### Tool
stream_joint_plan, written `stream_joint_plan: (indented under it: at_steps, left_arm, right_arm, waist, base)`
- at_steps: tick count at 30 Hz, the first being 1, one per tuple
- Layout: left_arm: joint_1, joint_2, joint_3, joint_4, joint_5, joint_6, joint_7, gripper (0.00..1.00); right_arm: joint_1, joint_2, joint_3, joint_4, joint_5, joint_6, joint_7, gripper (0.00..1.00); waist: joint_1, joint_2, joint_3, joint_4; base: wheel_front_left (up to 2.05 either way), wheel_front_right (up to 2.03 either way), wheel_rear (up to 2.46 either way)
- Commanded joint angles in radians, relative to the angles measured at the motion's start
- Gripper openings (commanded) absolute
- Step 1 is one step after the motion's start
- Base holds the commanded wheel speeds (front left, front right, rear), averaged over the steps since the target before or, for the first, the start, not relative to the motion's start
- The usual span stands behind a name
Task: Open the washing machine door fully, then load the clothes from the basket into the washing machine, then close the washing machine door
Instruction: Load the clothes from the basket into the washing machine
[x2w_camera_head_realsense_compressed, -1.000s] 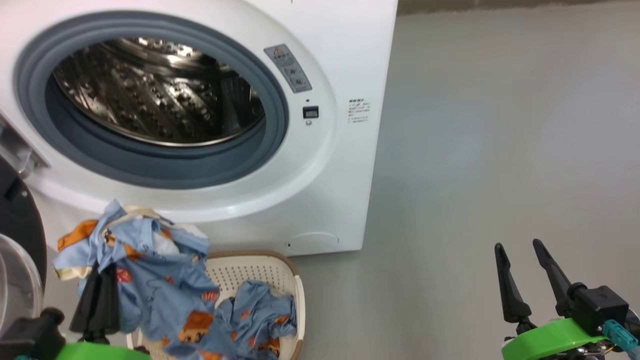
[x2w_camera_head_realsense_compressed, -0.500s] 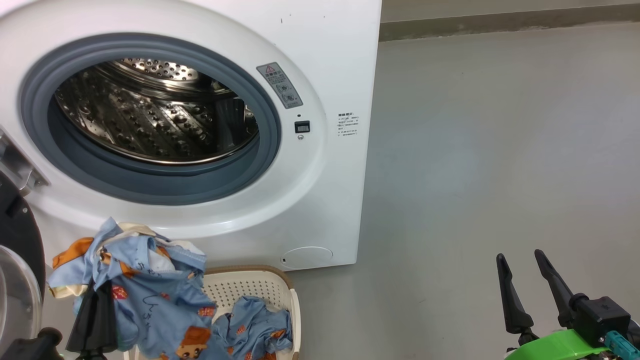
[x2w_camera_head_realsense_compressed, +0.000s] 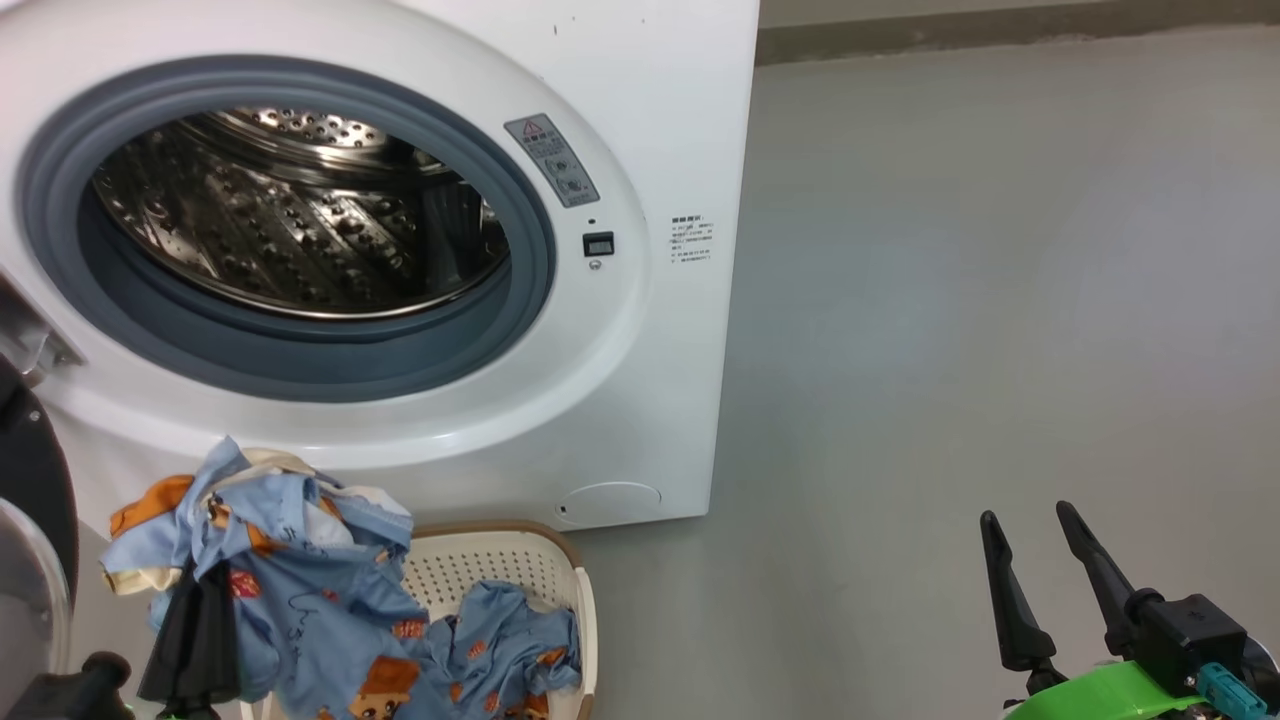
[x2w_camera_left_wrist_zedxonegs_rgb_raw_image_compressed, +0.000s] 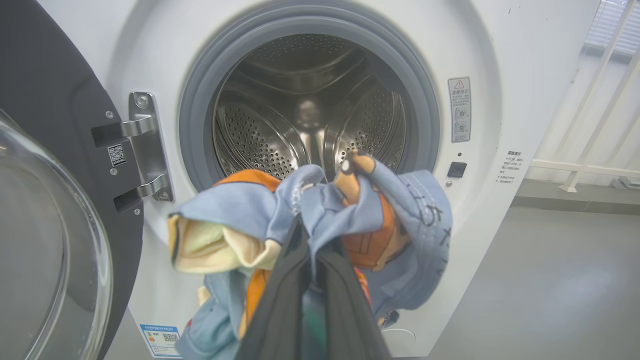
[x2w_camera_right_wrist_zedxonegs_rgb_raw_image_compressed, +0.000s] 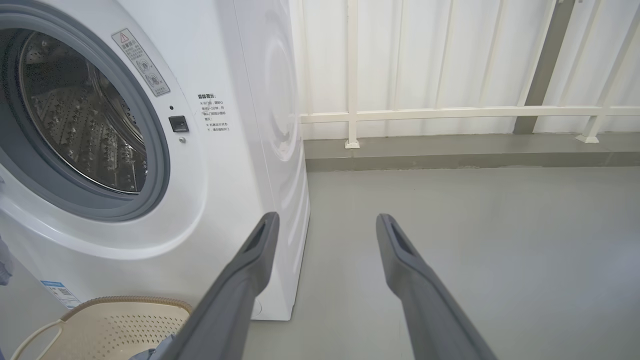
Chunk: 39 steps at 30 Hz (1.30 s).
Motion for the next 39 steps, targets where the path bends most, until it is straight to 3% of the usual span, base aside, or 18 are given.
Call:
stream_joint_plan:
  at_steps: [1,11,24,33,39]
  left_arm:
    - [-0.052,0.022,0.036,-0.021,-0.006,0.002,-0.006,0.0]
    - [-0.209,0.072,0.052,-0.007,-0.064,0.002,-0.006,0.0]
    - [-0.534,0.219,0.064,0.04,-0.125,0.002,-0.006,0.0]
    - [-0.667,0.29,0.058,0.146,-0.18,0.002,-0.006,0.0]
    - [-0.76,0.373,-0.014,0.25,-0.229,0.002,-0.006,0.0]
  right_arm:
    - [-0.014,-0.005,0.027,-0.026,-0.006,0.002,-0.012,1.0]
    - [-0.042,-0.005,0.048,-0.061,-0.011,0.002,-0.012,1.0]
    - [-0.098,-0.005,0.085,-0.124,0.001,0.002,-0.012,1.0]
    - [-0.121,-0.005,0.11,-0.164,0.028,0.002,-0.012,1.0]
    - [-0.134,-0.005,0.132,-0.171,0.05,0.002,-0.012,1.0]
  waist:
    - [0.0,0.0,0.02,-0.007]
    - [0.0,0.0,0.185,-0.047]
    - [0.0,0.0,0.396,-0.124]
    - [0.0,0.0,0.523,-0.178]
    - [0.0,0.0,0.596,-0.199]
  base:
    - [0.0,0.0,0.0]
    - [0.0,0.0,0.0]
    - [0.0,0.0,0.0]
    - [0.0,0.0,0.0]
    - [0.0,0.0,0.0]
